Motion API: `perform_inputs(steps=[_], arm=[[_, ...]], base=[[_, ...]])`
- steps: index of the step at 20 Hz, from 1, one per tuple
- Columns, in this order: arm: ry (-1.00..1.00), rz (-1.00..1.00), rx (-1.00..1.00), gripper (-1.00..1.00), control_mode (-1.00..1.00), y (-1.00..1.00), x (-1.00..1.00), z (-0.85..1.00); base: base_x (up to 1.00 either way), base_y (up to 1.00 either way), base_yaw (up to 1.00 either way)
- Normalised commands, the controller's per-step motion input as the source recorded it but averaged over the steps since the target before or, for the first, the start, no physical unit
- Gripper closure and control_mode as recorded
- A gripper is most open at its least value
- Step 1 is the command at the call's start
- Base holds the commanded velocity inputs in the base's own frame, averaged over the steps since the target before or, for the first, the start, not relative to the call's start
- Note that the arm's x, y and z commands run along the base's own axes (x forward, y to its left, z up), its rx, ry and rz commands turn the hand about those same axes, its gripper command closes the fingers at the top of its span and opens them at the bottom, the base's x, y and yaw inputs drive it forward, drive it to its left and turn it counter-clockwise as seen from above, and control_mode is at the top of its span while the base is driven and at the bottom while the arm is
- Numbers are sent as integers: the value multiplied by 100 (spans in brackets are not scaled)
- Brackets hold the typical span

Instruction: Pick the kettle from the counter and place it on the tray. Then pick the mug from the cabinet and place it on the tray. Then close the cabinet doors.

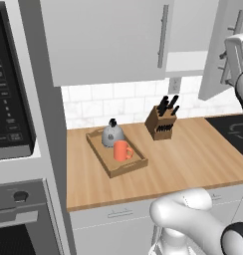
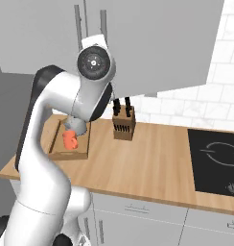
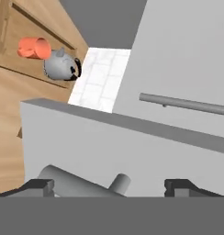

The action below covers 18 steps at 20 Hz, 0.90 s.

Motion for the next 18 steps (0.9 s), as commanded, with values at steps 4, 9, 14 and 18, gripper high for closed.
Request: perform_inputs(steps=[4,9,14,18], arm=[[11,3,-2,-100,-100,0,96,-19],[1,1,-13,-100,-100,2,80,-45],[0,0,-12,-100,-100,-3,69,-28],[10,0,-4,-100,-100,-4,72,-16]], base=[[0,0,0],[0,0,0],[0,0,0],[0,0,0]])
